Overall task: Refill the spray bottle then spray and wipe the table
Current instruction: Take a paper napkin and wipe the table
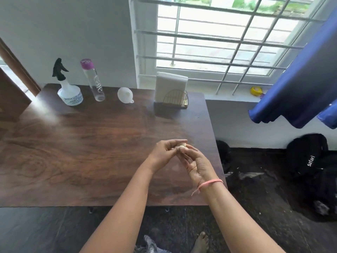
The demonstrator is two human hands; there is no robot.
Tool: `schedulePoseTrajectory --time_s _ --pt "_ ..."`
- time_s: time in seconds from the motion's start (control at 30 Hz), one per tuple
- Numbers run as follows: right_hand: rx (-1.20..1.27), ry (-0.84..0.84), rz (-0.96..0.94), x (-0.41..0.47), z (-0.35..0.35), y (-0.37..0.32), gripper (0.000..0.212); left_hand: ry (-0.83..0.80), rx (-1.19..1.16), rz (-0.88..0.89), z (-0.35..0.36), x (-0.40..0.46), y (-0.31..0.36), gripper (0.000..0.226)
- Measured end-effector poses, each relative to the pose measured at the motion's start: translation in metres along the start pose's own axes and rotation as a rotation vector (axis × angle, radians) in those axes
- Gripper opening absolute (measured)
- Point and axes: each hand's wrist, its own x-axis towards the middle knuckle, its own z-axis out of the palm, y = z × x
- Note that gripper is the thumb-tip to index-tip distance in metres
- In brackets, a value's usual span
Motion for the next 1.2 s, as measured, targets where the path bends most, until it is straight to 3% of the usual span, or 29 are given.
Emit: schedulePoseTrajectory --time_s 0.17,0.27,0.43,0.53,0.67,0.8,0.9,1.03,1.2 --pt "-0.373 0.04 -0.059 0.022 -0.026 -0.041 0.01 0.253 0.178 -0.073 0.043 0.033 -0.003 0.012" --pt "-0.514 -0.019 -0.131 0.034 -0.046 -0.063 0.024 0.252 0.19 -0.113 0.071 0.053 0.001 0.011" --pt "-1.241 -0.019 -0.63 0.053 -0.097 -0.093 0.029 0.234 -0.029 -0.218 0.124 0.087 0.007 0.016" --pt "-1.405 -0.084 -0.75 0.054 -0.116 -0.109 0.04 0.24 -0.241 -0.312 0.152 0.097 0.006 0.011" --pt "-1.526 -0.021 -0.766 0.069 -0.143 -0.135 0.03 -0.021 -0.224 -0.393 0.174 0.122 0.007 0.033" --pt "-1.431 0.167 -0.727 0.095 -0.173 -0.171 0.022 -0.341 -0.257 -0.453 0.2 0.167 0.011 0.034" --pt "-1.374 0.214 -0.7 0.116 -0.194 -0.196 0.024 -0.256 -0.226 -0.415 0.24 0.188 0.008 0.025" --pt "-1.356 0.257 -0.596 0.165 -0.229 -0.211 0.02 -0.066 -0.231 -0.49 0.292 0.216 -0.012 0.032" --pt "-1.251 0.332 -0.152 0.249 -0.306 -0.234 0.023 -0.015 -0.349 -0.784 0.329 0.269 -0.054 0.037"
